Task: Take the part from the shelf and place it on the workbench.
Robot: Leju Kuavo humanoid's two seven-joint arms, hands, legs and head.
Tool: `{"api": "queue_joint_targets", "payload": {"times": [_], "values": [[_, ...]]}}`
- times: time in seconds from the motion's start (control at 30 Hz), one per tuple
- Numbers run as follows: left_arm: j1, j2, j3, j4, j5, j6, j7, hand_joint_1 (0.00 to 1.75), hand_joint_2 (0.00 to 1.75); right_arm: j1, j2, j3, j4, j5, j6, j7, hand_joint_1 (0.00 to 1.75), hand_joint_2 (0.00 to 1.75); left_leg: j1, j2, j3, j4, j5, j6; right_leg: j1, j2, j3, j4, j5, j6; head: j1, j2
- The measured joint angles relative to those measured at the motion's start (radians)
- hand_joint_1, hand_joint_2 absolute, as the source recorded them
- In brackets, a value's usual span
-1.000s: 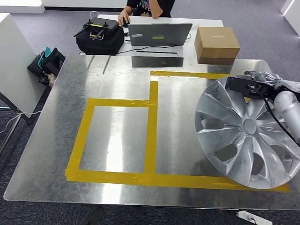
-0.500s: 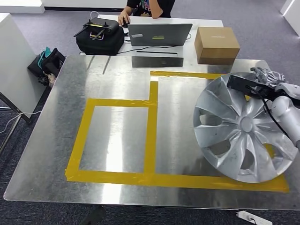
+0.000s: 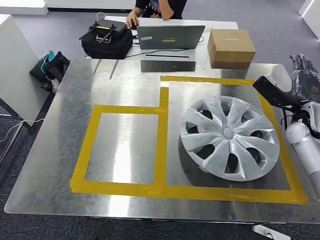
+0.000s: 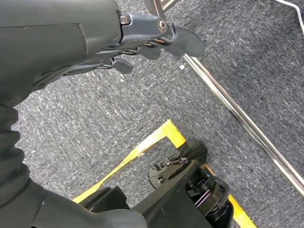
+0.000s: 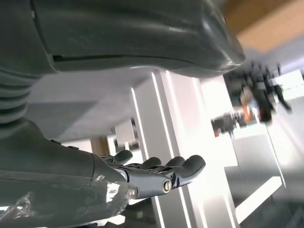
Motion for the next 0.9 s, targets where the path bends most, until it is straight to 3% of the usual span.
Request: {"api": "queue_joint_targets", "payload": {"times": [0.03, 0.17, 0.23, 0.3, 0.47, 0.6, 0.7, 0.9], "values": [[0.000, 0.000, 0.000, 0.000, -0.002, -0.001, 0.000, 0.00, 1.75, 0.016, 0.000, -0.017, -0.020, 0.027, -0.043, -0.008, 0.00, 0.00, 0.000, 0.000, 0.000, 0.000, 0.000, 0.000, 0.000, 0.000, 0.000, 0.000, 0.000, 0.000, 0.000, 0.000], [0.000, -0.003, 0.000, 0.000, -0.015, -0.002, 0.000, 0.00, 1.75, 0.103, 0.012, -0.108, -0.132, 0.189, -0.241, -0.054, 0.00, 1.75, 0.000, -0.001, 0.000, 0.000, 0.000, 0.000, 0.000, -0.001, 0.001, 0.000, 0.000, 0.000, 0.000, 0.000], [0.000, -0.005, 0.000, 0.000, -0.021, -0.004, 0.000, 0.00, 1.75, 0.155, 0.036, -0.174, -0.206, 0.246, -0.303, -0.117, 0.00, 0.87, 0.000, -0.001, 0.000, 0.000, 0.000, 0.000, 0.000, -0.001, 0.001, 0.000, 0.000, 0.000, 0.000, 0.000], [-0.001, -0.007, 0.000, 0.000, -0.024, -0.006, 0.000, 0.00, 1.75, 0.196, 0.068, -0.243, -0.271, 0.246, -0.307, -0.175, 0.00, 0.00, 0.000, -0.001, 0.000, 0.000, 0.000, 0.000, 0.000, -0.001, 0.000, 0.000, 0.000, 0.000, 0.000, 0.000], [0.000, -0.008, 0.001, 0.000, -0.017, -0.007, -0.007, 0.00, 1.75, 0.248, 0.104, -0.325, -0.352, 0.071, -0.259, -0.247, 0.00, 0.00, 0.000, -0.002, 0.000, 0.000, 0.000, 0.000, 0.000, -0.001, 0.000, 0.000, 0.000, -0.001, 0.000, 0.000], [0.002, -0.012, 0.011, 0.000, 0.007, -0.007, -0.027, 0.00, 0.00, 0.342, 0.141, -0.343, -0.501, -0.198, -0.219, -0.330, 0.00, 0.00, 0.000, -0.002, 0.000, 0.000, 0.000, 0.000, 0.000, -0.002, 0.000, 0.000, 0.000, -0.001, 0.000, 0.000], [0.006, -0.016, 0.029, 0.000, 0.032, -0.006, -0.033, 0.00, 0.00, 0.430, 0.172, -0.348, -0.655, -0.341, -0.191, -0.378, 0.00, 0.00, 0.000, -0.002, 0.000, 0.000, 0.000, 0.000, 0.000, -0.002, 0.000, 0.000, -0.001, -0.001, 0.000, 0.000], [0.008, -0.024, 0.062, 0.000, 0.064, -0.007, -0.038, 0.00, 0.00, 0.550, 0.209, -0.348, -0.864, -0.420, -0.154, -0.432, 0.00, 0.00, 0.000, -0.002, 0.000, 0.000, -0.003, -0.002, 0.000, -0.002, -0.007, 0.000, -0.005, -0.005, 0.000, 0.000]]}}
